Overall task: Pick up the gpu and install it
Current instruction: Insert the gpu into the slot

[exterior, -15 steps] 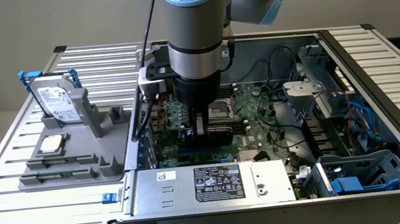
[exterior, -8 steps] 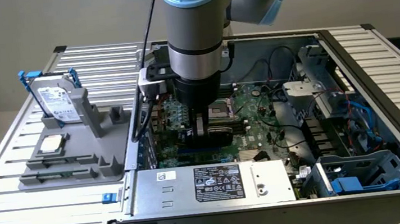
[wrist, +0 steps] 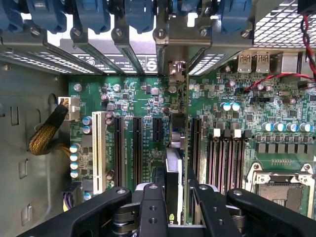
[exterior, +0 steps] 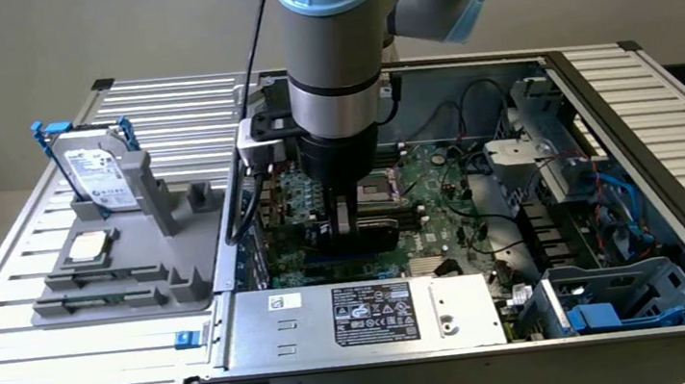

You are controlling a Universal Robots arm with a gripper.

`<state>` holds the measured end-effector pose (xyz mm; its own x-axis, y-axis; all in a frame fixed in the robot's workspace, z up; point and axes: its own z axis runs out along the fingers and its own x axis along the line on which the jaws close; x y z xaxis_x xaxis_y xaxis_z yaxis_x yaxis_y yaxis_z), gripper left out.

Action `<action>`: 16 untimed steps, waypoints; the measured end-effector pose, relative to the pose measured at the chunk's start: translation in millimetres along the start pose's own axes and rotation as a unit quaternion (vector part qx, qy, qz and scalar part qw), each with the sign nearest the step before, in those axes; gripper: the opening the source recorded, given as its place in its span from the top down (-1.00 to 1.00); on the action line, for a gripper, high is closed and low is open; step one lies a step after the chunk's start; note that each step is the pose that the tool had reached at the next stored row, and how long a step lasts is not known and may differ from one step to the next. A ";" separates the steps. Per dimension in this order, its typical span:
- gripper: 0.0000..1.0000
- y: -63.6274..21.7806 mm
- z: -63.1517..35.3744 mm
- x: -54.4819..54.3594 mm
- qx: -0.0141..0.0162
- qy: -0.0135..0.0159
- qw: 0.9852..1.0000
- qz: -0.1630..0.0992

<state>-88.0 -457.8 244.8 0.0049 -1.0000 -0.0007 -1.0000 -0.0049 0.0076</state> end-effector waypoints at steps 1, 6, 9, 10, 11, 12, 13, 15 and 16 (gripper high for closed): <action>0.46 0.0 0.1 0.0 0.000 0.000 1.000 0.000; 0.46 0.0 0.8 0.0 0.000 0.000 1.000 -0.002; 0.46 0.0 1.2 0.0 0.000 0.000 1.000 -0.002; 0.46 0.0 1.2 0.0 0.000 0.000 1.000 -0.002; 0.46 0.0 1.3 0.0 0.000 0.000 1.000 -0.002; 0.44 0.0 1.4 -0.1 0.000 0.000 1.000 -0.002; 0.44 0.0 1.6 -0.1 0.000 0.000 1.000 -0.002; 0.32 0.0 1.5 -0.1 0.000 0.000 1.000 -0.002; 0.18 0.0 1.4 0.0 0.000 0.000 1.000 -0.002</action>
<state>-88.1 -457.8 243.3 0.0094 -1.0000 -0.0010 -0.9999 -0.0094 0.0075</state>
